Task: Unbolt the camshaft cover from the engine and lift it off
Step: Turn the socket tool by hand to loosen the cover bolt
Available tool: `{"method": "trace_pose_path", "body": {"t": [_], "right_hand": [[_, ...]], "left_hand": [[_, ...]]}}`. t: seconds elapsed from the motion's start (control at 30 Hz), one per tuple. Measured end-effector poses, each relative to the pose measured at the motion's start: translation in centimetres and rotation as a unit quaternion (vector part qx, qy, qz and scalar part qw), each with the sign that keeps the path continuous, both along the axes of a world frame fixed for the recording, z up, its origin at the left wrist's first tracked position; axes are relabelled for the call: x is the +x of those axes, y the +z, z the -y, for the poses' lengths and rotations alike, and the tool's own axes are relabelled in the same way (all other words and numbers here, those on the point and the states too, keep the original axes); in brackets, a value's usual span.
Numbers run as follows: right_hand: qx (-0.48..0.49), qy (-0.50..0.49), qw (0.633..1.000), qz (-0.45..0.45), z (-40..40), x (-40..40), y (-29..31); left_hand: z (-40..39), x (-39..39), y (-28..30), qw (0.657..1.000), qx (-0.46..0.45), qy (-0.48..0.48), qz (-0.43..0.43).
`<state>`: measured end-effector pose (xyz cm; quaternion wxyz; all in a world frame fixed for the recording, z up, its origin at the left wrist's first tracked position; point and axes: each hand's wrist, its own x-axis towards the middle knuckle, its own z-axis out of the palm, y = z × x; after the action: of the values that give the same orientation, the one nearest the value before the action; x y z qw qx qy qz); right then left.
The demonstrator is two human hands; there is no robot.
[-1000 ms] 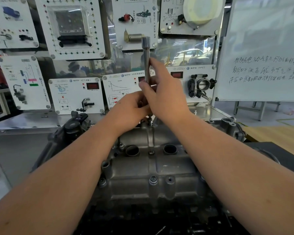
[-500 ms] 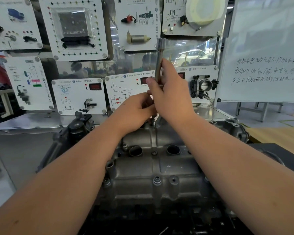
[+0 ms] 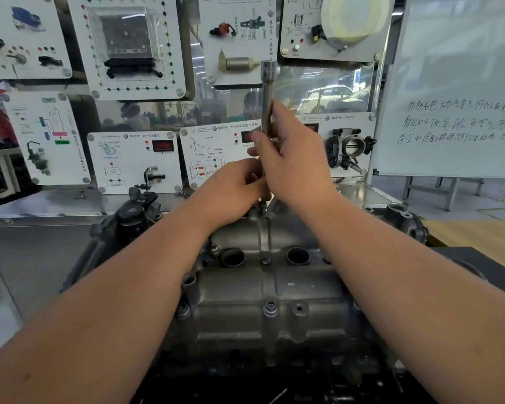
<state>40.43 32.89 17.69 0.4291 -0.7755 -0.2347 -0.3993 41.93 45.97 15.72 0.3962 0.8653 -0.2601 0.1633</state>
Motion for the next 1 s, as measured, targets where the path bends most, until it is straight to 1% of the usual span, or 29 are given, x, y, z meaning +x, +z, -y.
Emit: {"method": "trace_pose_path", "body": {"t": [0.1, 0.17, 0.27, 0.33, 0.43, 0.63, 0.73, 0.8, 0.93, 1.0], "right_hand": [[-0.013, -0.005, 1.0, -0.026, 0.0, 0.18, 0.21], [-0.015, -0.009, 0.999, -0.028, -0.01, 0.19, 0.11], [0.007, 0.007, 0.999, -0.036, -0.04, 0.02, -0.1], [0.012, 0.0, 1.0, -0.02, 0.02, -0.15, -0.14], [-0.011, -0.021, 0.999, 0.026, 0.09, -0.27, -0.05], [-0.027, 0.0, 0.999, -0.03, 0.1, 0.1, 0.2], [-0.008, 0.013, 0.999, -0.043, 0.04, 0.06, 0.05], [-0.002, 0.012, 0.999, -0.035, 0.04, 0.02, -0.08], [-0.005, -0.005, 1.0, 0.012, 0.13, -0.17, -0.11], [-0.011, -0.009, 1.0, 0.005, 0.16, -0.06, -0.05]], "left_hand": [[0.18, -0.18, -0.05, 1.0, -0.015, -0.006, -0.014], [0.11, -0.21, -0.04, 1.0, -0.015, -0.01, -0.007], [-0.12, -0.1, -0.04, 1.0, -0.005, 0.0, 0.002], [-0.26, 0.09, -0.07, 1.0, -0.004, 0.003, 0.004], [-0.26, 0.14, -0.01, 1.0, -0.006, 0.005, 0.014], [0.01, 0.0, -0.24, 1.0, -0.021, 0.009, -0.007], [-0.17, 0.18, -0.24, 1.0, -0.01, 0.013, 0.0], [-0.31, 0.28, -0.19, 1.0, -0.002, 0.016, 0.01], [-0.33, 0.22, -0.11, 1.0, -0.009, 0.004, 0.013], [-0.3, 0.21, -0.13, 1.0, -0.007, 0.009, 0.011]]}}
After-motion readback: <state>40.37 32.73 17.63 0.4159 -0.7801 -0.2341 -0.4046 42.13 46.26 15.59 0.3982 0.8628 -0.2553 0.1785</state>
